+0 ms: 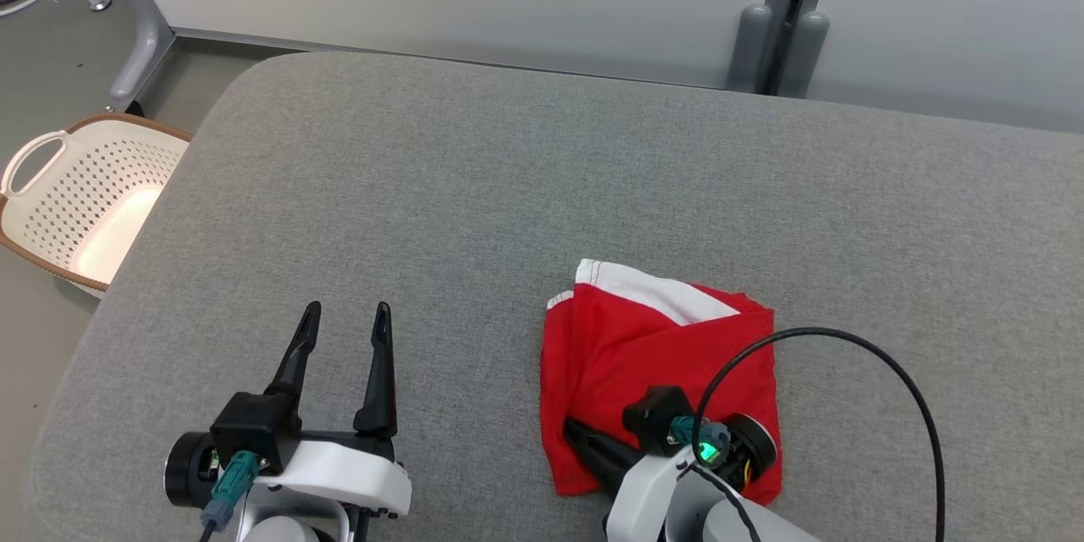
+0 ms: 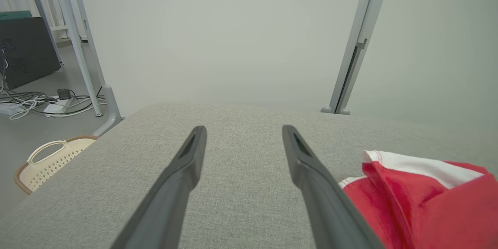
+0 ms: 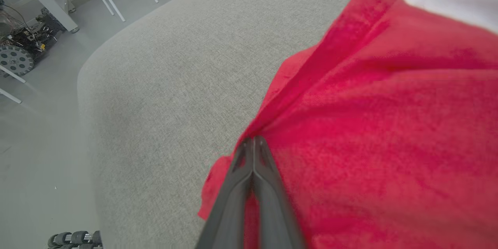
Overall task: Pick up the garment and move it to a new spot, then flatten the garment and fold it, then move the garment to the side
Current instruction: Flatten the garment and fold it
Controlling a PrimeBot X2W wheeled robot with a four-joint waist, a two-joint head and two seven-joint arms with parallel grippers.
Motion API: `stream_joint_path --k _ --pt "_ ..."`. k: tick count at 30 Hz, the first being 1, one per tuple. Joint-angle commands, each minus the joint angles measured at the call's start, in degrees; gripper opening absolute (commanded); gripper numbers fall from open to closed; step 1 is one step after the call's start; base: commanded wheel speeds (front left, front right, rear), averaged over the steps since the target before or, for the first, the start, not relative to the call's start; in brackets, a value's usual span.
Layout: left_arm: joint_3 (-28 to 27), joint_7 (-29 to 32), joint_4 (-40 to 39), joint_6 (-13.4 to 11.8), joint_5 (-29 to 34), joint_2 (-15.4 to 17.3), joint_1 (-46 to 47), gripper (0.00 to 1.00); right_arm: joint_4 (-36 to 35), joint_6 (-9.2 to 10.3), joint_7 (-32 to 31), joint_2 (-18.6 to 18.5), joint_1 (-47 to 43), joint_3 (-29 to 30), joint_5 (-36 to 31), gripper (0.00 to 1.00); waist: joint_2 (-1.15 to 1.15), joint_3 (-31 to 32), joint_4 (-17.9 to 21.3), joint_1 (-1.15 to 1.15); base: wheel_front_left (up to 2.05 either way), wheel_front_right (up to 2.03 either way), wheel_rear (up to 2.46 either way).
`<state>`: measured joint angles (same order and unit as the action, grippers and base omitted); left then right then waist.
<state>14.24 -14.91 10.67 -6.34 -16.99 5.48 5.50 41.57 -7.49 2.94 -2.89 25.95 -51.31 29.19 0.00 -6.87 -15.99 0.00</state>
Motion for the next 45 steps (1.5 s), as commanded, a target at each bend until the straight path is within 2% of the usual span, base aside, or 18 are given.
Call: stream_joint_path --k 1,5,10,15,20,21,22,23,27,34,37,45 --pt "-0.3 -0.3 0.1 0.2 0.0 0.2 0.8 1.0 0.2 0.01 0.6 -0.1 0.5 -0.9 0.4 0.0 0.0 0.1 0.2 0.0 0.0 0.0 0.0" --pt "-0.6 -0.3 0.4 -0.1 0.2 0.3 0.1 1.0 0.6 0.01 2.1 -0.1 0.8 -1.7 1.0 0.0 0.0 1.0 1.1 0.0 0.0 0.0 0.0" --pt "-1.2 -0.3 0.1 -0.8 0.3 0.6 -1.2 1.0 0.2 0.01 3.3 -0.4 -1.2 2.4 0.2 0.0 0.0 2.6 2.9 0.0 0.0 0.0 0.0" --pt "-1.9 -0.3 -0.5 -1.3 0.2 1.1 -2.1 1.0 -3.4 0.01 4.7 -2.3 -4.5 9.2 -0.6 0.0 0.0 4.0 4.5 0.0 0.0 0.0 0.0" --pt "-2.8 -0.3 -1.2 -2.1 -0.1 1.8 -3.1 1.0 -9.1 0.01 5.8 -4.8 -8.4 19.4 -3.4 0.0 0.0 5.4 6.2 0.0 0.0 0.0 0.0" --pt "-3.1 -0.3 -1.3 -2.3 -0.2 1.9 -3.5 1.0 -10.7 0.01 6.3 -4.9 -9.2 21.8 -4.2 0.36 0.0 5.8 6.6 0.0 0.0 0.0 0.0" --pt "-3.2 -0.2 -1.5 -2.4 -0.4 2.0 -3.8 1.0 -12.3 0.01 6.3 -5.1 -10.2 23.8 -5.1 0.83 0.0 6.2 6.9 0.0 0.0 0.0 0.0" --pt "-3.3 -0.2 -1.6 -2.5 -0.5 2.1 -4.1 1.0 -14.0 0.01 6.1 -5.2 -11.3 26.1 -6.1 1.0 0.0 6.5 7.2 0.0 0.0 0.0 0.0" --pt "-3.3 0.3 -2.4 -2.9 -0.2 2.9 -5.3 1.0 -22.0 0.01 6.2 -5.3 -16.0 34.5 -10.1 1.0 0.0 8.0 8.3 0.0 0.0 0.0 0.0" --pt "-2.6 2.1 -4.2 -3.0 0.6 4.7 -7.3 1.0 -34.8 0.01 1.7 -4.5 -25.0 45.7 -16.1 1.0 0.0 9.1 10.1 0.0 0.0 0.0 0.0" --pt "-2.6 3.0 -4.8 -3.1 0.7 5.4 -7.9 1.0 -38.8 0.01 -0.4 -3.8 -28.4 48.1 -17.8 1.0 0.0 9.5 11.0 0.0 0.0 0.0 0.0" --pt "-1.8 4.8 -5.6 -2.7 0.7 6.9 -10.7 1.0 -44.7 0.01 -3.7 -2.6 -34.1 50.4 -19.0 1.0 0.0 11.0 12.5 0.0 0.0 0.0 0.0"
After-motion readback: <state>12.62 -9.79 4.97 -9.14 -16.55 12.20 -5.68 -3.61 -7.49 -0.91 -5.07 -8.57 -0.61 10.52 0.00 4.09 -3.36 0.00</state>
